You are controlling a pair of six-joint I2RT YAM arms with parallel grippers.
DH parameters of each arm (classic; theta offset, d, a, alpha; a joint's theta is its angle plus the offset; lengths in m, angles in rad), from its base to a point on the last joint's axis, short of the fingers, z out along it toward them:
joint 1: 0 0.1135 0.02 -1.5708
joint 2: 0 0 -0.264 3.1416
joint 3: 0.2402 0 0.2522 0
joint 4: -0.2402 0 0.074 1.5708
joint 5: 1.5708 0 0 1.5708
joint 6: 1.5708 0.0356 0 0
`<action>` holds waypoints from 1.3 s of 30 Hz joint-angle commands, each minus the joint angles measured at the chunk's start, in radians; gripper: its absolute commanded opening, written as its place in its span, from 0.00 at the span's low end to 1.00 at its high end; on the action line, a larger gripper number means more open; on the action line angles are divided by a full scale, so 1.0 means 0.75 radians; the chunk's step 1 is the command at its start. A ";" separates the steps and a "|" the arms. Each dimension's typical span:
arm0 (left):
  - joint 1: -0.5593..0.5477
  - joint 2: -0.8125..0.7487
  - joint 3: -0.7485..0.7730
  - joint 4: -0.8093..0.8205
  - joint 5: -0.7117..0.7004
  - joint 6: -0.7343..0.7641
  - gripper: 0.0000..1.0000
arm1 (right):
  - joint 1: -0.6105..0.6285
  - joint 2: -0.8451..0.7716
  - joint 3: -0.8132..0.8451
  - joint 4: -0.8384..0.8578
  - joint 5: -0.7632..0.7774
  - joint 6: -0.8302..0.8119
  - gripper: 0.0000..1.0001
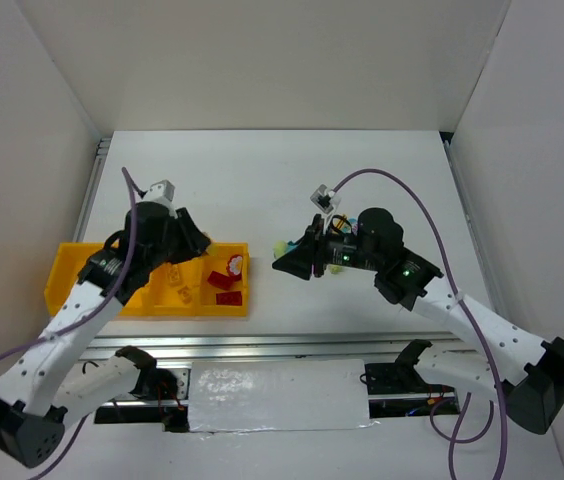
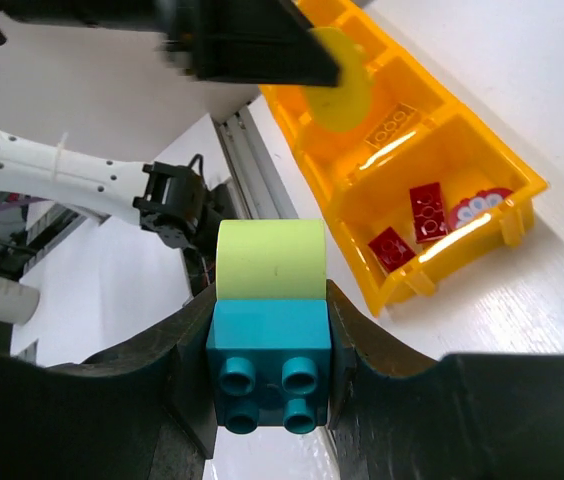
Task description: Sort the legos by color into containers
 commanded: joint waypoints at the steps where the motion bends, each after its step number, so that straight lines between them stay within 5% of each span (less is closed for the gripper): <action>1: 0.034 0.138 0.016 -0.308 -0.687 -0.218 0.00 | -0.003 -0.069 -0.018 -0.051 0.078 -0.026 0.00; 10: 0.118 0.279 0.008 -0.380 -0.962 -0.427 0.06 | -0.003 -0.122 -0.061 -0.109 0.076 -0.057 0.00; 17: 0.171 0.329 -0.078 -0.239 -0.831 -0.362 0.19 | 0.001 -0.125 -0.100 -0.084 0.069 -0.055 0.00; 22: 0.171 0.324 -0.127 -0.163 -0.760 -0.325 0.42 | -0.001 -0.104 -0.092 -0.080 0.051 -0.055 0.00; 27: 0.171 0.316 -0.125 -0.163 -0.729 -0.327 0.96 | -0.001 -0.082 -0.096 -0.062 0.027 -0.047 0.00; 31: 0.171 0.229 -0.098 -0.157 -0.657 -0.274 1.00 | -0.003 -0.069 -0.108 -0.035 -0.031 -0.045 0.00; 35: 0.171 0.039 -0.141 -0.004 -0.423 -0.113 0.98 | -0.001 -0.051 -0.100 -0.027 -0.106 -0.041 0.00; 39: 0.171 -0.186 -0.243 0.327 0.192 0.051 1.00 | 0.001 -0.039 -0.114 0.049 -0.323 -0.041 0.00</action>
